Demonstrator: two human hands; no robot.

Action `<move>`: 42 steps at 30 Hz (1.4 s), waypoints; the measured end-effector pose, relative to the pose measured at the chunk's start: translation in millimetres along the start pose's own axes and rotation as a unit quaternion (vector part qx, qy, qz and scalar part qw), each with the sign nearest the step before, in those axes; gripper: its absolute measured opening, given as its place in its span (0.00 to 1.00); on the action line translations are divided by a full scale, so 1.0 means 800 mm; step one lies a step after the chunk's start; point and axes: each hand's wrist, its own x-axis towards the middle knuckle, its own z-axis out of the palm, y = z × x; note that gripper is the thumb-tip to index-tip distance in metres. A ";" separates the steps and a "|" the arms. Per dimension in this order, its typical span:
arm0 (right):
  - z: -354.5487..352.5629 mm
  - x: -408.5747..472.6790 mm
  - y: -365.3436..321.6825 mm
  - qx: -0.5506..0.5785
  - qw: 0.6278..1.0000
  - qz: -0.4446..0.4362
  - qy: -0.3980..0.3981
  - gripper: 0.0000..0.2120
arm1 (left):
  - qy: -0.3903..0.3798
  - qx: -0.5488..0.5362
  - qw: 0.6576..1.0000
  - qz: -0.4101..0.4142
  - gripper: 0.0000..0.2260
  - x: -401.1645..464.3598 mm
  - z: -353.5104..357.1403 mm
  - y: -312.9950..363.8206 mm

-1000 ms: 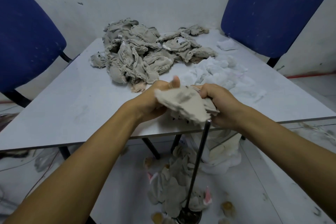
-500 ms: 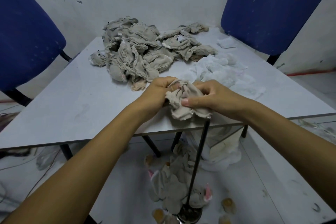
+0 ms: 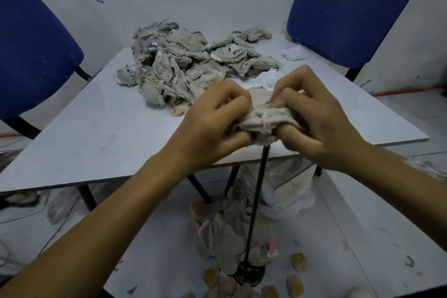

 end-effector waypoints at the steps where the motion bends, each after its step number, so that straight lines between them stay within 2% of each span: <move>1: -0.001 -0.007 -0.002 -0.004 1.000 -0.011 -0.003 0.08 | 0.009 0.019 1.000 0.016 0.10 -0.004 0.002 0.006; 6: 0.010 -0.040 -0.005 -0.045 0.998 -0.041 -0.003 0.09 | 0.040 0.052 0.997 0.049 0.14 -0.022 0.013 0.026; 10: 0.036 -0.075 -0.006 -0.051 0.998 -0.039 -0.003 0.09 | 0.032 0.050 0.997 0.044 0.07 -0.048 0.031 0.038; 14: 0.068 -0.104 -0.014 0.008 0.999 0.036 0.020 0.09 | 0.030 -0.002 1.000 -0.004 0.02 -0.069 0.046 0.044; 18: 0.083 -0.124 -0.012 -0.006 0.999 0.027 -0.018 0.11 | -0.031 -0.016 0.999 -0.013 0.06 -0.107 0.058 0.049; 23: 0.075 -0.129 -0.013 -0.040 0.996 0.020 -0.081 0.09 | -0.083 -0.026 0.995 -0.040 0.09 -0.124 0.058 0.054; 25: 0.060 -0.115 -0.015 -0.034 0.997 0.015 -0.065 0.10 | -0.070 -0.026 0.996 -0.043 0.08 -0.108 0.049 0.050; 27: 0.043 -0.090 -0.022 -0.006 1.000 0.017 -0.004 0.11 | -0.026 -0.063 0.994 -0.079 0.08 -0.079 0.034 0.048; 31: 0.013 -0.033 -0.034 0.009 0.990 0.065 0.123 0.12 | 0.037 -0.157 0.978 -0.134 0.07 -0.020 0.005 0.040; 35: 0.015 -0.007 -0.036 0.087 0.964 0.187 0.165 0.16 | 0.060 -0.269 0.942 -0.193 0.09 0.002 0.002 0.040; 38: 0.022 -0.003 -0.029 0.117 0.945 0.271 0.143 0.17 | 0.047 -0.319 0.908 -0.268 0.09 0.006 0.013 0.041; 40: 0.023 -0.003 -0.023 0.138 0.941 0.291 0.101 0.15 | 0.048 -0.331 0.886 -0.322 0.10 0.007 0.018 0.033; 42: 0.017 -0.002 -0.019 0.205 0.935 0.287 0.038 0.14 | 0.070 -0.345 0.864 -0.361 0.08 0.008 0.021 0.022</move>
